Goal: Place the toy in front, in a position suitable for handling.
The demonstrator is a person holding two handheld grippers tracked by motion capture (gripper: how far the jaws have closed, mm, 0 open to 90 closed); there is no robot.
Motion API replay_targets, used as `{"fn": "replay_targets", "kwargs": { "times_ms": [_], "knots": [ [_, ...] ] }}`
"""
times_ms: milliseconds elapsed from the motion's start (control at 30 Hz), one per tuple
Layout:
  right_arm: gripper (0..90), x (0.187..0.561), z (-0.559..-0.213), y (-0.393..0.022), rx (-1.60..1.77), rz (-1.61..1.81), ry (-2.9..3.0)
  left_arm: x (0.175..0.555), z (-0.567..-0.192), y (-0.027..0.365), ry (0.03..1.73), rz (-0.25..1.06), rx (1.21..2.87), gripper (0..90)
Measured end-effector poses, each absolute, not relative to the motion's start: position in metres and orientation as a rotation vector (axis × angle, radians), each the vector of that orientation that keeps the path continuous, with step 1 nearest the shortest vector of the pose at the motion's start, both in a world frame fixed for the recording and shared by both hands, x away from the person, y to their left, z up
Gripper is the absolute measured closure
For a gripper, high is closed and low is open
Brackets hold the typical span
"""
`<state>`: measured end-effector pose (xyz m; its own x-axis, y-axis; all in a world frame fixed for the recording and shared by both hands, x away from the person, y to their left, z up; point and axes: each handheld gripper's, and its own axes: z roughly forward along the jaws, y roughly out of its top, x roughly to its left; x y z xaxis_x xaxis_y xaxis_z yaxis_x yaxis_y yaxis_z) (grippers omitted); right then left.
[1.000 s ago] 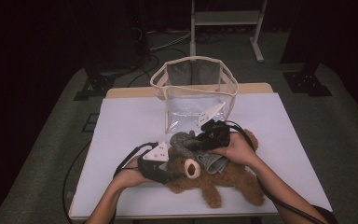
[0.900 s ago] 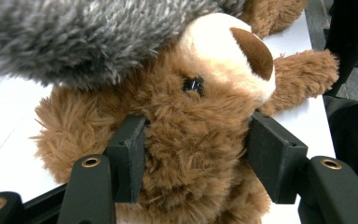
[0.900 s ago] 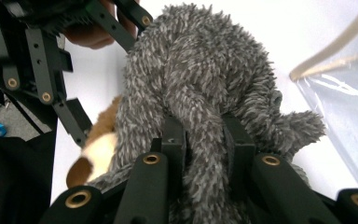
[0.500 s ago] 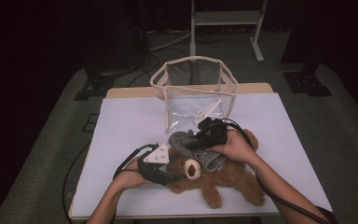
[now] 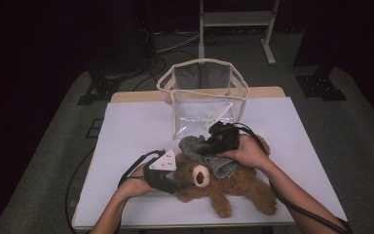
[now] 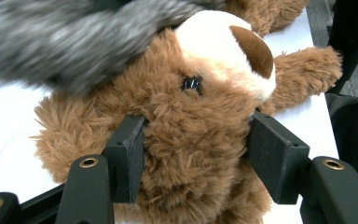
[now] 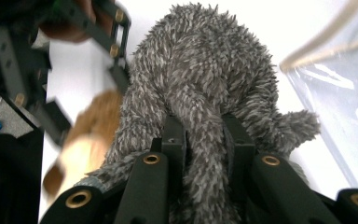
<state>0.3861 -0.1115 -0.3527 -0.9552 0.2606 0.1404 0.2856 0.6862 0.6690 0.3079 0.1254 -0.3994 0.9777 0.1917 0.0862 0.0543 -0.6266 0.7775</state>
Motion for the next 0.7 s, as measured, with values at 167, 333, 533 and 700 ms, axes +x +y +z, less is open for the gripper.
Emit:
{"fn": "replay_targets", "kwargs": {
  "times_ms": [167, 333, 533, 700],
  "knots": [
    [74.0, 0.377, -0.354, -0.137, -0.482, -1.127, -2.865, 0.31, -0.399, 0.125, 0.186, 0.205, 2.24, 40.3],
    [74.1, 0.362, -0.347, -0.156, -0.506, -1.146, -2.88, 0.314, -0.398, 0.126, 0.21, 0.2, 2.229, 40.8],
    [74.0, 0.346, -0.34, -0.174, -0.506, -1.155, -2.907, 0.316, -0.398, 0.126, 0.227, 0.201, 2.226, 40.8],
    [74.0, 0.332, -0.338, -0.189, -0.525, -1.178, -2.921, 0.318, -0.397, 0.125, 0.247, 0.208, 2.22, 40.7]
  ]
}}
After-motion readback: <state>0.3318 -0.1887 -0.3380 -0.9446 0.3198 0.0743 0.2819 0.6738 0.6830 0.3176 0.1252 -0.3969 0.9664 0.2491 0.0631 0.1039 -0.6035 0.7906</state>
